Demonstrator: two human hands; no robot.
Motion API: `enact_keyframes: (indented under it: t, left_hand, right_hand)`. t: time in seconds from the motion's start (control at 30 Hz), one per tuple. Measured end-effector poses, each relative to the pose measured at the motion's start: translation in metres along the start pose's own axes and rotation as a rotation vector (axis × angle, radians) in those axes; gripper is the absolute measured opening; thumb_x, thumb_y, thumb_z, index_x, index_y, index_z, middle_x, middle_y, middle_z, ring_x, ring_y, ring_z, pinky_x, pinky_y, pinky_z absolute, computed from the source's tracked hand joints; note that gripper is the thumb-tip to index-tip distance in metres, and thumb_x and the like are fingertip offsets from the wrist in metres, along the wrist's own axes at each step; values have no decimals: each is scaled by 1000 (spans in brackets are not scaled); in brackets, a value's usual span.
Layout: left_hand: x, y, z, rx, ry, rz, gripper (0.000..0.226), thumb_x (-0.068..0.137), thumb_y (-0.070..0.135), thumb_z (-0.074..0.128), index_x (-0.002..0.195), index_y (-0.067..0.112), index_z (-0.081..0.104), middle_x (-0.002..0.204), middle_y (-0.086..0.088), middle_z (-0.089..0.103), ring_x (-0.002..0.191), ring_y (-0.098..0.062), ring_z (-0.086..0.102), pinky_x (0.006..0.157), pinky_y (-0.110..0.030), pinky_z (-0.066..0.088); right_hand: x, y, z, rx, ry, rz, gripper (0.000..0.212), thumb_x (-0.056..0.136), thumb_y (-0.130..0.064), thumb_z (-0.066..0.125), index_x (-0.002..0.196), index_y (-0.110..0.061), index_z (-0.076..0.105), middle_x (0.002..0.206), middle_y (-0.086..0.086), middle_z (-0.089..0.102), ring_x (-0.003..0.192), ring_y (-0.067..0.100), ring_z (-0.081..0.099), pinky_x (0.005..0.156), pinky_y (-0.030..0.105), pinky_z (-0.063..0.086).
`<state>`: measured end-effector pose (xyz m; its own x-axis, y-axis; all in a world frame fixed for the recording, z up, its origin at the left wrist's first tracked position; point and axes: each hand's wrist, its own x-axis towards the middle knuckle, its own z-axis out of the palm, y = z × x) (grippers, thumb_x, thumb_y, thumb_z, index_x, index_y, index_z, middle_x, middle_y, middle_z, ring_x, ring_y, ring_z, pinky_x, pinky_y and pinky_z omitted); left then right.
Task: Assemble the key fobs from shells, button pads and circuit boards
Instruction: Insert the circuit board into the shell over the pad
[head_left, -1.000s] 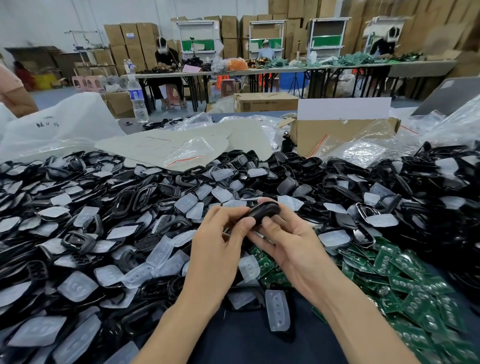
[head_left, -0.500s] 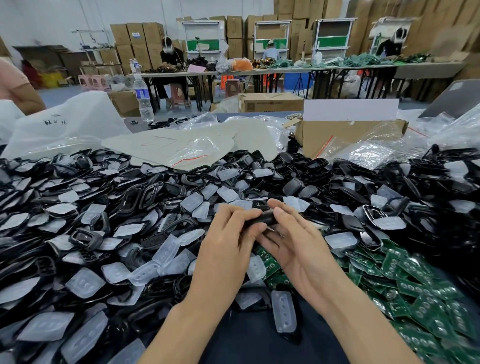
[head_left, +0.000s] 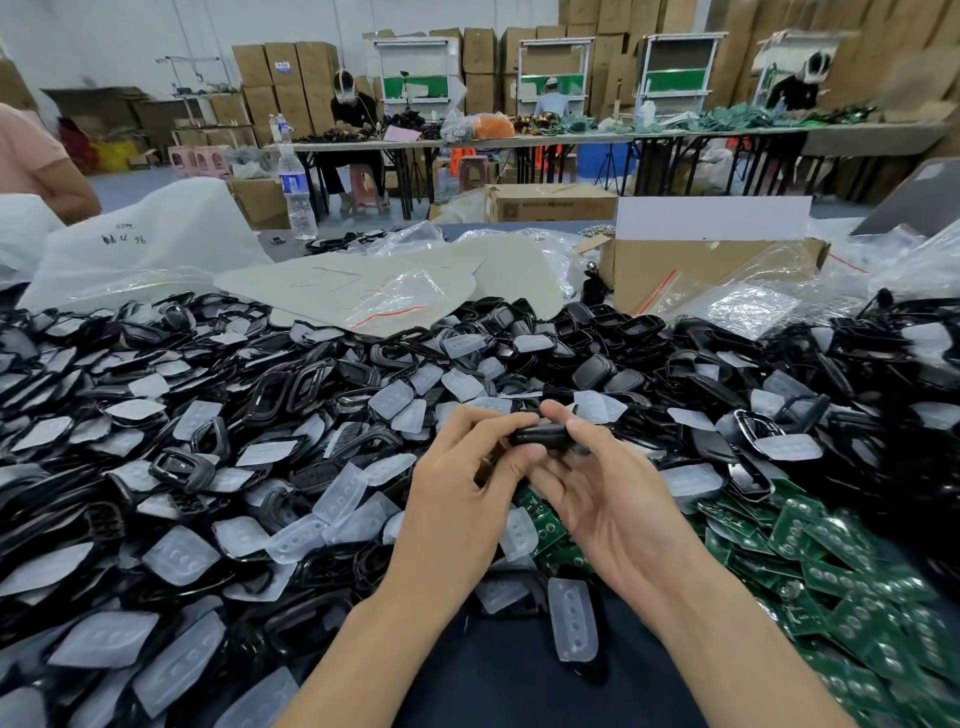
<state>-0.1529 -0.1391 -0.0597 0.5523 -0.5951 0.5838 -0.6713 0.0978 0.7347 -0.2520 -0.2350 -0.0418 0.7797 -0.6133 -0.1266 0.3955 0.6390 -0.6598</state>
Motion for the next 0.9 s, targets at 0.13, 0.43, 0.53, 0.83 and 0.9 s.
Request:
enact_keyframes:
  t: [0.13,0.43,0.53,0.83,0.9]
  left_hand:
    - [0,0,0,17,36,27,23,93,20,69,111,35,72,103,18,60,97,-5,62,77,-8,44]
    - [-1,1,1,33,111,26,24,89,17,70,109,25,79,89,13,62,77,-8,61,67,-12,43]
    - [-1,2,0,48,127,19,25,89,11,72,109,22,79,84,10,60,67,-4,55,63,-10,39]
    - [1,-2,-3,242,-7,91,25,95,30,65,118,22,71,99,13,55,93,-4,55,77,-14,44]
    - [0,-2,-3,297,2,139,33,94,40,60,119,22,71,102,12,57,97,-6,55,77,-19,48]
  right_hand:
    - [0,1,0,-2,-6,9,27,101,-12,53,123,-2,66,102,18,76,83,21,76,68,26,61]
    - [0,3,-1,-42,-2,-5,26,104,-13,50,124,-6,66,101,17,77,84,20,76,68,24,60]
    - [-2,4,0,-41,-17,-5,26,104,-14,49,122,-9,68,104,19,76,86,21,76,69,24,60]
    - [2,7,-1,-34,27,-39,25,105,-10,47,122,-3,64,101,20,76,83,23,76,68,27,61]
    - [1,7,-2,-49,15,-50,25,106,-9,46,121,-4,64,103,21,76,84,23,76,69,27,61]
